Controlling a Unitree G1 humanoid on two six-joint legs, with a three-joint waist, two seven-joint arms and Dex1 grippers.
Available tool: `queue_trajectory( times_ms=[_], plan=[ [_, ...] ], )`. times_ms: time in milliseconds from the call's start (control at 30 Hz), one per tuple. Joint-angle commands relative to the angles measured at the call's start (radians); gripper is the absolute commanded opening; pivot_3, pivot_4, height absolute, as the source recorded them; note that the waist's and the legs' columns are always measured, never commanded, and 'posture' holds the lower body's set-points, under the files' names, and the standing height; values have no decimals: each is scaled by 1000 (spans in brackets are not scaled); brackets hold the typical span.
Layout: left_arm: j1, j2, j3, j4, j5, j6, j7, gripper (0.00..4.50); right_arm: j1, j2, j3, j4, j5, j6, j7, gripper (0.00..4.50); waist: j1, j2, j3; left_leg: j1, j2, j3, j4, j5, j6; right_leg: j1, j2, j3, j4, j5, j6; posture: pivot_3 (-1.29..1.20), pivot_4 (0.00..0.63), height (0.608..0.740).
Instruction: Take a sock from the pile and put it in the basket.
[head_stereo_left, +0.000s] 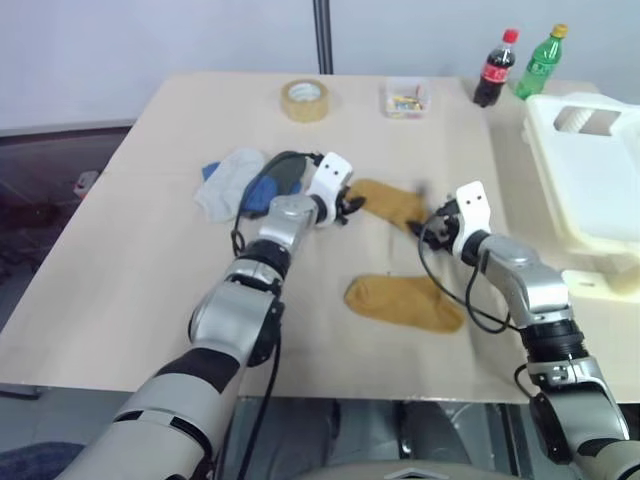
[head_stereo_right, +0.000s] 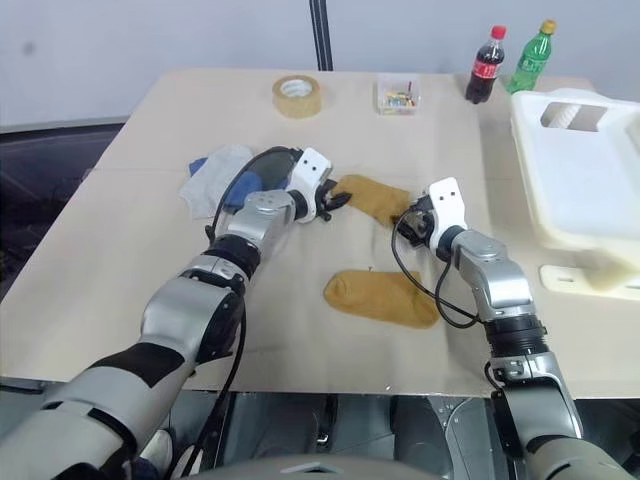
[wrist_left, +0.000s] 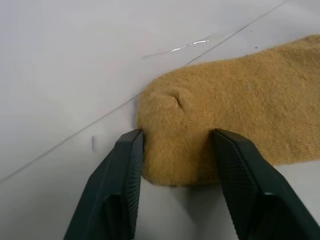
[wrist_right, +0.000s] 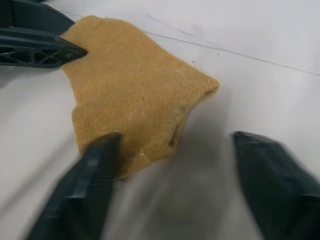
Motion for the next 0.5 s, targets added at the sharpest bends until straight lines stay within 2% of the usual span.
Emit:
queue_trajectory(
  times_ms=[33,67,100,133,167,200,500],
  plan=[
    [-12,-4,14,15,16,-15,-11,1863,2,5,-16,-44,-1,2,-3,1797,-4,0,0,0,0,0,0,0,0,0,0,0,1,0,0,0,150,738],
    [-7,-5,18,13,15,-15,-18,1677,7,4,-17,-52,0,3,-1,1442,-7,0,0,1,0,0,0,0,0,0,0,0,1,0,0,0,150,738],
    [2,-6,19,9,16,-15,-25,1067,12,4,-18,-62,2,6,0,803,-10,0,0,1,0,0,0,0,0,0,0,0,1,0,0,0,150,738],
    [12,-6,20,5,16,-16,-31,773,16,3,-17,-71,3,8,2,535,-11,0,0,0,0,0,0,0,0,1,0,0,1,0,0,0,150,738],
    [22,-6,22,0,15,-14,-40,360,20,2,-16,-77,4,9,5,85,-14,0,0,0,0,0,0,0,0,1,0,0,1,0,0,0,150,738],
    [31,-7,26,-6,12,-11,-47,49,21,2,-16,-82,4,9,5,0,-16,0,0,0,0,0,1,0,0,1,0,0,1,0,0,0,150,738],
    [103,0,55,-94,-1,22,-80,49,26,1,-8,-100,8,-19,45,0,-18,0,0,1,0,0,1,0,0,1,0,1,1,0,0,0,150,738]
  ],
)
